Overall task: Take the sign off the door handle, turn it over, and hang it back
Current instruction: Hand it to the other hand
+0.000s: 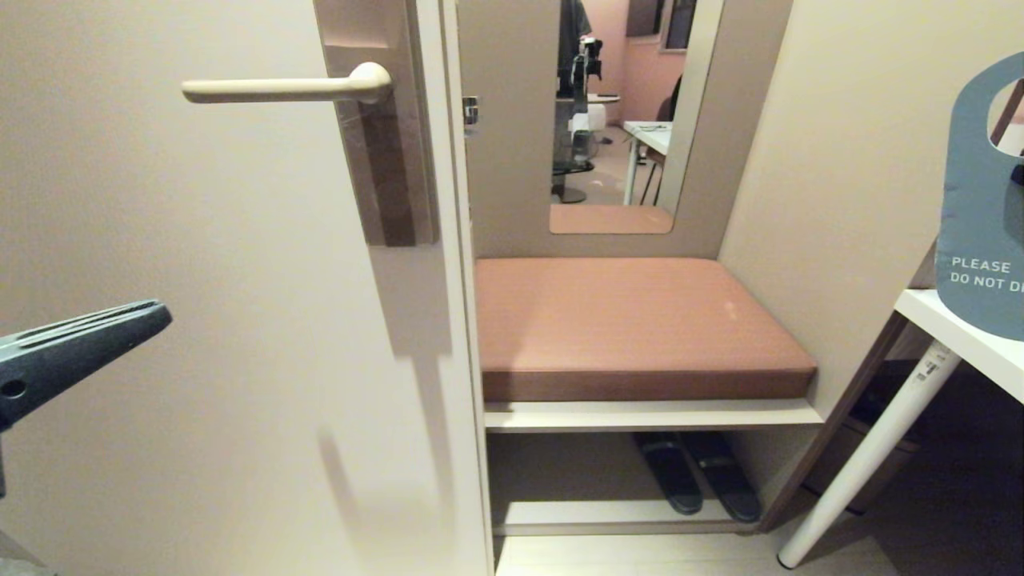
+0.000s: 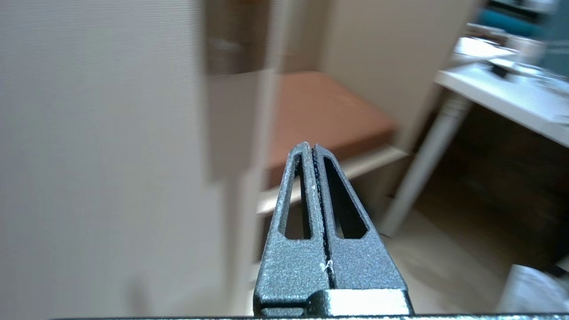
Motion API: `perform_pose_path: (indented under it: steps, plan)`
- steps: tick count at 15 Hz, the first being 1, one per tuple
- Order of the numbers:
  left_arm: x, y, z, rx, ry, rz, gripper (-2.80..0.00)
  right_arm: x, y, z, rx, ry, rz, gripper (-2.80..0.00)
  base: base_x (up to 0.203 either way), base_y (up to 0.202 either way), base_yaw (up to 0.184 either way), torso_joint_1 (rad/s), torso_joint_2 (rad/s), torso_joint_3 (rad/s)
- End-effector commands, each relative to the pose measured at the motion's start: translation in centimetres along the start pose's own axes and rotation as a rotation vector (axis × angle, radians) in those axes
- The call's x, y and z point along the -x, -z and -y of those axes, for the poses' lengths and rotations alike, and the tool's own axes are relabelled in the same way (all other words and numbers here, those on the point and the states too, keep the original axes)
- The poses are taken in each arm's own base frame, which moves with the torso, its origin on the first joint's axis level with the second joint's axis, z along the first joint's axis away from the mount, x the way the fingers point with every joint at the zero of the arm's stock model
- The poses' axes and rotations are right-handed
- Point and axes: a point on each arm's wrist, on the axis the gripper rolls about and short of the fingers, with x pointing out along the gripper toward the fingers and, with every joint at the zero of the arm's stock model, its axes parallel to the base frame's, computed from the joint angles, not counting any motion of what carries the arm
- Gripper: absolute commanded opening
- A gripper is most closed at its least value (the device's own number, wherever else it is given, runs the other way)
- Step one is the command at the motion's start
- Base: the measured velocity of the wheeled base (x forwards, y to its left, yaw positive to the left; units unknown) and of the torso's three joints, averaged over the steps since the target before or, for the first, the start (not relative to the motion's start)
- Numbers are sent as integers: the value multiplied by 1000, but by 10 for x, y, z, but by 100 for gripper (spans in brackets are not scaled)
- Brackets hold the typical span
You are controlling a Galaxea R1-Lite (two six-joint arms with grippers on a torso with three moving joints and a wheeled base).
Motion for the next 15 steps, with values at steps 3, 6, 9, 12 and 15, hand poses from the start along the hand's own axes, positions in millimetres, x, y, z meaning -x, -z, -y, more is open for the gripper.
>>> perform_pose_path:
  steps: [3,6,9,12,15]
  plan:
    - [-48,-8,-16,39,142,-76,-280,-5,0,-2,-3,-173,-7,-280,0,0,0,0,0,0]
    - [-67,-8,-20,62,225,-67,-280,-10,2,-3,-11,-315,-17,-280,0,0,0,0,0,0]
    - [-78,-6,-16,118,313,-80,-280,-21,1,-8,-18,-427,-28,-280,0,0,0,0,0,0]
    - [-91,-5,-19,124,397,-100,-280,-39,-2,-18,-24,-515,-42,-280,0,0,0,0,0,0]
    - [-106,-6,-16,117,448,-98,-280,-56,-12,-33,-21,-610,-36,-280,0,0,0,0,0,0]
